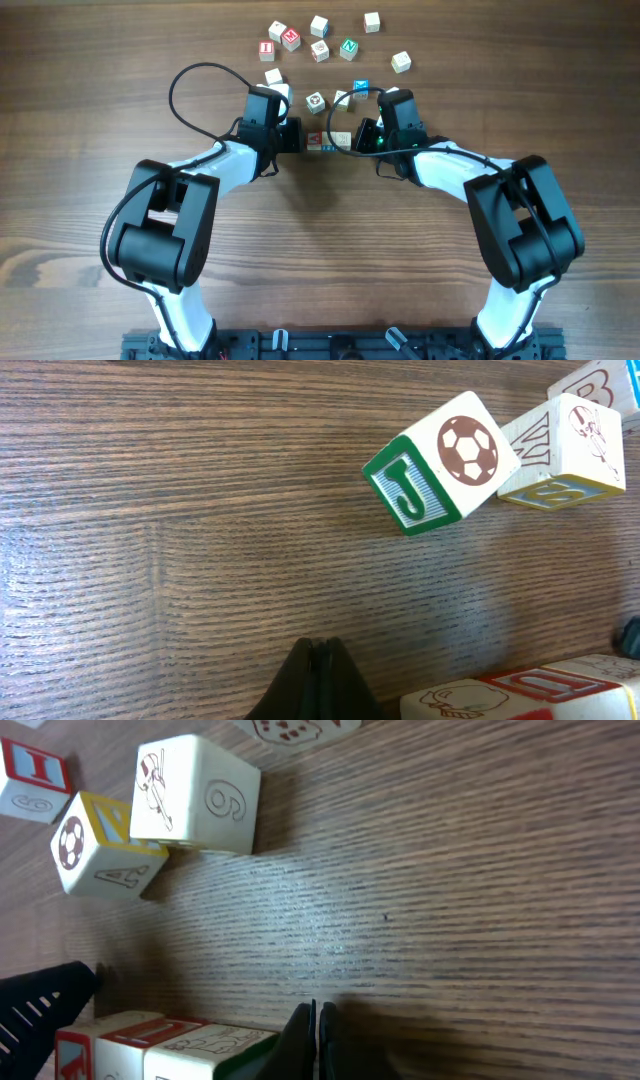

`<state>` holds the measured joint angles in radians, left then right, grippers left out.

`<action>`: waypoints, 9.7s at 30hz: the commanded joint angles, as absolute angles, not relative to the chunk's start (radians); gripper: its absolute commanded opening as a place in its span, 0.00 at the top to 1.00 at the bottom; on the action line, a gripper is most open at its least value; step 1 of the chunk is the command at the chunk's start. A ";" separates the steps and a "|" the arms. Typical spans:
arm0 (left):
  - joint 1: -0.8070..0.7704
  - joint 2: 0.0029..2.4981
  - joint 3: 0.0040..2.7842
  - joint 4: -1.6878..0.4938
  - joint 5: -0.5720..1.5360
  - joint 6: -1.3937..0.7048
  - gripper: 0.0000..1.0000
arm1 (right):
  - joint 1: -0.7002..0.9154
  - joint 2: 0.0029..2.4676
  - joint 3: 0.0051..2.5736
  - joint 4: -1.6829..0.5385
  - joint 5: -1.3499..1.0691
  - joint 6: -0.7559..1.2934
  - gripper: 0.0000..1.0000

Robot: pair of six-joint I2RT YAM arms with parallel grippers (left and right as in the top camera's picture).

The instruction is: Form a horizontal line

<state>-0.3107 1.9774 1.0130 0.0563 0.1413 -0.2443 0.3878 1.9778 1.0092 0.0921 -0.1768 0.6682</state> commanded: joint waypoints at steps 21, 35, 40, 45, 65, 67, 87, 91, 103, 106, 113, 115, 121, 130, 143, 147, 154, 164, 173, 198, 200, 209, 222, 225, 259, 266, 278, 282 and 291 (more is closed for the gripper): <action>-0.324 2.074 0.952 -0.043 0.228 -0.208 0.96 | 0.396 1.992 1.006 0.116 -0.239 0.627 0.95; -0.323 2.067 0.952 -0.069 0.228 -0.208 0.96 | 0.403 1.992 1.006 0.116 -0.238 0.627 0.95; -0.324 2.067 0.952 -0.073 0.228 -0.208 0.96 | 0.403 1.992 1.006 0.114 -0.235 0.628 0.95; -0.324 2.067 0.952 -0.074 0.228 -0.208 0.96 | 0.403 1.992 1.006 0.115 -0.239 0.627 0.95; -0.223 2.067 0.952 -0.099 0.114 -0.456 0.96 | 0.403 1.886 1.006 -0.103 -0.084 0.701 0.96; -0.184 2.067 0.952 -0.128 0.115 -0.570 0.96 | 0.404 1.879 1.006 -0.162 -0.103 0.738 0.95; -0.116 2.067 0.952 -0.263 0.103 -0.955 0.96 | 0.574 1.810 1.034 -0.165 -0.145 0.680 0.95; -0.119 2.067 0.952 -0.260 0.103 -0.955 0.96 | 0.577 1.816 1.033 -0.154 -0.075 0.625 0.96; -0.127 2.067 0.952 -0.258 0.102 -0.954 0.81 | 0.578 1.876 1.033 -0.060 -0.097 0.452 0.95; -0.127 2.067 0.952 -0.259 0.098 -0.954 0.81 | 0.584 1.882 1.033 -0.045 -0.105 0.444 0.95; -0.127 2.067 0.952 -0.259 0.095 -0.954 0.88 | 0.589 1.899 1.033 -0.041 -0.102 0.445 0.95; -0.127 2.067 0.952 -0.259 0.095 -0.954 0.92 | 0.590 1.902 1.033 -0.039 -0.105 0.445 0.95; -0.127 2.067 0.952 -0.259 0.095 -0.954 0.94 | 0.590 1.908 1.033 -0.033 -0.105 0.444 0.95; -0.127 2.067 0.952 -0.259 0.091 -0.954 0.94 | 0.593 1.931 1.033 -0.004 -0.113 0.445 0.95; -0.127 2.067 0.952 -0.259 0.091 -0.954 0.95 | 0.595 1.957 1.033 0.030 -0.113 0.448 0.95; -0.127 2.067 0.952 -0.259 0.091 -0.954 0.95 | 0.596 1.958 1.033 0.038 -0.113 0.448 0.96; -0.127 2.067 0.952 -0.259 0.091 -0.954 0.95 | 0.596 1.958 1.033 0.046 -0.113 0.448 0.96; -0.127 2.067 0.952 -0.259 0.091 -0.954 0.95 | 0.596 1.971 1.033 0.069 -0.113 0.448 0.95; -0.127 2.067 0.952 -0.259 0.087 -0.954 0.95 | 0.596 1.972 1.033 0.072 -0.113 0.448 0.95; -0.127 2.067 0.952 -0.259 0.076 -0.951 0.94 | 0.596 1.969 1.033 0.032 -0.109 0.446 0.95; -0.127 2.067 0.952 -0.260 0.076 -0.951 0.94 | 0.596 1.962 1.033 0.013 -0.098 0.447 0.95; -0.127 2.067 0.952 -0.268 0.053 -0.950 0.94 | 0.596 1.953 1.033 -0.041 -0.019 0.508 0.95; -0.127 2.067 0.952 -0.272 0.038 -0.950 0.93 | 0.596 1.934 1.034 -0.104 0.065 0.581 0.95; -0.127 2.067 0.952 -0.274 0.035 -0.950 0.93 | 0.596 1.931 1.034 -0.107 0.071 0.587 0.95; -0.127 2.067 0.952 -0.275 0.032 -0.950 0.92 | 0.596 1.931 1.034 -0.081 0.097 0.606 0.95; -0.127 2.067 0.952 -0.276 0.032 -0.950 0.92 | 0.596 1.931 1.034 -0.065 0.101 0.603 0.95; -0.127 2.067 0.952 -0.275 0.031 -0.950 0.92 | 0.596 1.924 1.034 -0.097 0.117 0.627 0.95; -0.127 2.067 0.952 -0.275 0.031 -0.950 0.92 | 0.595 1.872 1.034 -0.230 0.203 0.745 0.95; -0.127 2.067 0.952 -0.275 0.032 -0.950 0.93 | 0.547 1.827 1.034 -0.195 0.346 0.734 0.95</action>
<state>-0.1356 1.9438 1.0451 -0.1982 0.1837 -0.9565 0.5846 1.8530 1.0355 -0.2352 0.2924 0.7151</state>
